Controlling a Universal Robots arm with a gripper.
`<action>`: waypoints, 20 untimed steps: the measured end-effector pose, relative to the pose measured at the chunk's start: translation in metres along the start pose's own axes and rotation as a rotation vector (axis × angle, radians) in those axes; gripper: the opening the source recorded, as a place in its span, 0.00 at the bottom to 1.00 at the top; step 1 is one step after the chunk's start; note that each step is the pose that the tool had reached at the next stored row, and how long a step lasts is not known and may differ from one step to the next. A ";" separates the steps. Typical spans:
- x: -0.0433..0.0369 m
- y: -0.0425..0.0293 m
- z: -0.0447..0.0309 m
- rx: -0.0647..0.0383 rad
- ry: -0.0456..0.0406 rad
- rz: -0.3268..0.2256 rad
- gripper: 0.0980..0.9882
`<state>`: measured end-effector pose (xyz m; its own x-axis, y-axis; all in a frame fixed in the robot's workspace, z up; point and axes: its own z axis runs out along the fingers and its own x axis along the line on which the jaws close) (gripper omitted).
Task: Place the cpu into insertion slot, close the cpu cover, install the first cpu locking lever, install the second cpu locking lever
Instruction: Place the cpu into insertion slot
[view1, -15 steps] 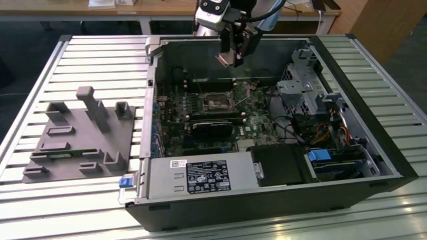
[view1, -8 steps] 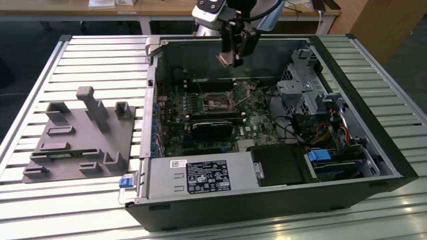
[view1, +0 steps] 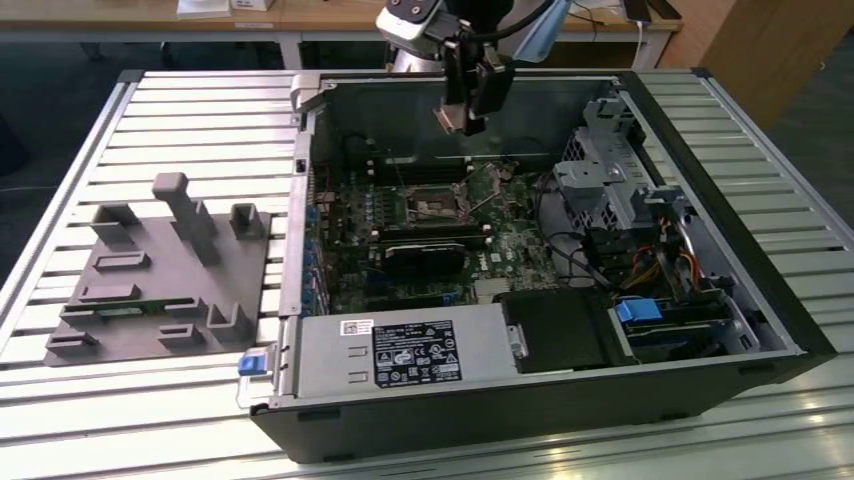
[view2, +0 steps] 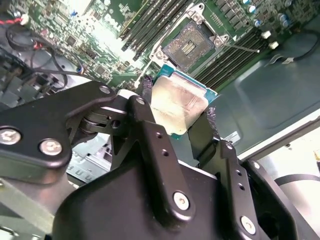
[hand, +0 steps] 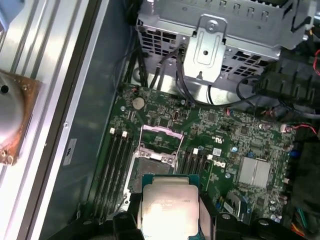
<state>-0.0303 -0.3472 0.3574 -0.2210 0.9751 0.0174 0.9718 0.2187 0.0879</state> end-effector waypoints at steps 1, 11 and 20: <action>0.0001 0.0000 0.0001 0.000 -0.0012 0.013 0.49; 0.0009 0.0001 0.0007 -0.001 -0.0068 0.076 0.49; 0.0023 0.0004 0.0012 -0.002 -0.0114 0.129 0.49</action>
<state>-0.0303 -0.3448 0.3562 -0.0929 0.9955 0.0174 0.9920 0.0910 0.0879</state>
